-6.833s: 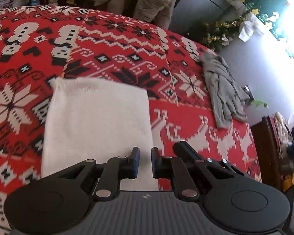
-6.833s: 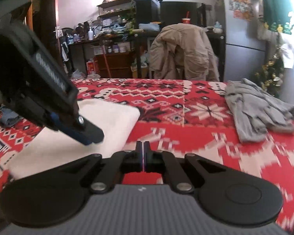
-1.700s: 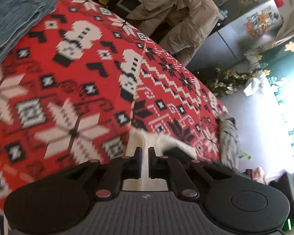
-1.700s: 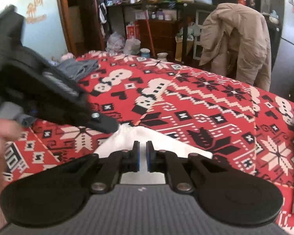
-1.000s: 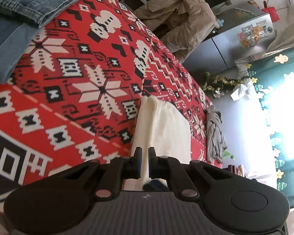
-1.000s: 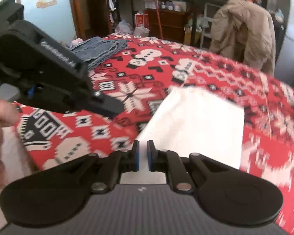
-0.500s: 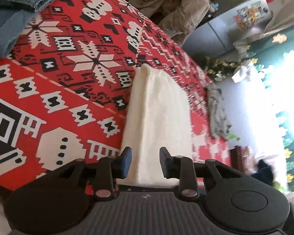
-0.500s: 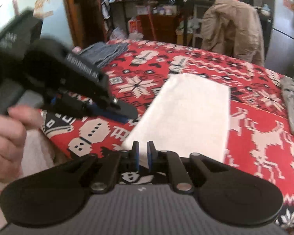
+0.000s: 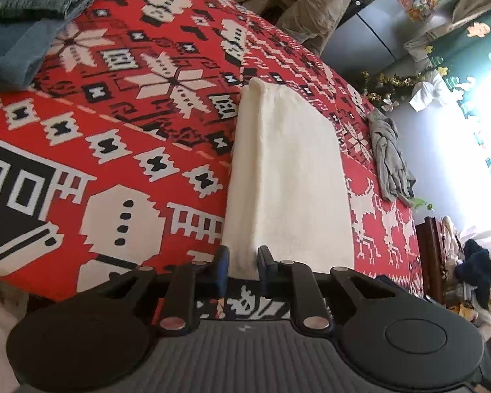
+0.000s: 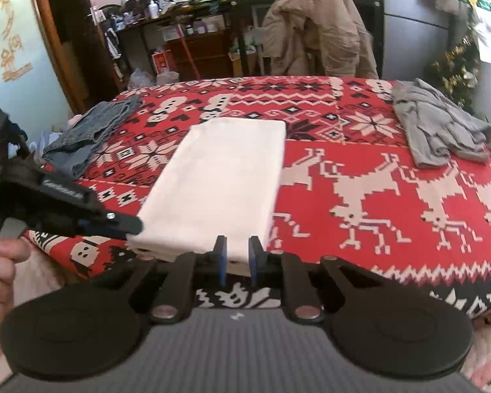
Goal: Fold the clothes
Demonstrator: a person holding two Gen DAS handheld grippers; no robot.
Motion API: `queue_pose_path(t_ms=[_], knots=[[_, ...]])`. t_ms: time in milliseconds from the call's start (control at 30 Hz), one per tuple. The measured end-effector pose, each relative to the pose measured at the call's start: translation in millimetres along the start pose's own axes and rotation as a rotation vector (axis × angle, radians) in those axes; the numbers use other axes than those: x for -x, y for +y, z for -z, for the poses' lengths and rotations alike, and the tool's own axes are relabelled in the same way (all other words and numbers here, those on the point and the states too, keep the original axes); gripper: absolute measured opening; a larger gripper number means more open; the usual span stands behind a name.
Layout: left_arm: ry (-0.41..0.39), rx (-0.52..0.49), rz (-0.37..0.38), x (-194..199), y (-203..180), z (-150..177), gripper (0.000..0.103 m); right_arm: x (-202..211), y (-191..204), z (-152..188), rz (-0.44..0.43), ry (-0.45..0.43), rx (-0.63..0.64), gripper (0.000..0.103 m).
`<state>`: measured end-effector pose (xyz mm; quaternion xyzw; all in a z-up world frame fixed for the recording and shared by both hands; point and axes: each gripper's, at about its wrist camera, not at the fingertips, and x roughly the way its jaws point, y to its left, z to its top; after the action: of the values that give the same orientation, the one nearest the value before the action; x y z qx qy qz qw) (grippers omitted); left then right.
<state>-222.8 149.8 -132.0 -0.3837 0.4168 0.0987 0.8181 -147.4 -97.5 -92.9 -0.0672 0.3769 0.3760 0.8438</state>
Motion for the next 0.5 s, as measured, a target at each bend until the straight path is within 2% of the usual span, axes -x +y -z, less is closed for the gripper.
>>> queue_pose_path(t_ms=[67,133,200,333,400,433,500], knots=[[-0.001,-0.030,-0.018,5.6,-7.1,1.9,0.034,0.4,-3.1,-1.2,0.006,-0.006,-0.002,0.027],[-0.004,-0.069,-0.035,9.3,-15.4,3.4,0.037,1.6,-4.2,-1.2,0.015,-0.011,-0.011,0.032],[-0.010,-0.120,-0.060,12.6,-25.0,6.0,0.040,2.4,-4.7,-1.6,0.026,-0.022,-0.023,0.042],[-0.024,-0.187,-0.144,11.1,-39.2,10.9,0.049,4.8,-6.5,-0.6,0.039,-0.030,-0.039,0.052],[-0.010,-0.207,-0.187,5.0,-43.0,11.6,0.053,5.4,-6.4,0.3,0.043,-0.030,-0.039,0.068],[-0.007,-0.218,-0.209,2.9,-45.3,11.9,0.054,5.6,-6.0,1.0,0.046,-0.031,-0.035,0.070],[-0.021,-0.244,-0.240,2.4,-50.6,13.8,0.064,6.2,-5.1,1.3,0.050,-0.032,-0.027,0.076]])
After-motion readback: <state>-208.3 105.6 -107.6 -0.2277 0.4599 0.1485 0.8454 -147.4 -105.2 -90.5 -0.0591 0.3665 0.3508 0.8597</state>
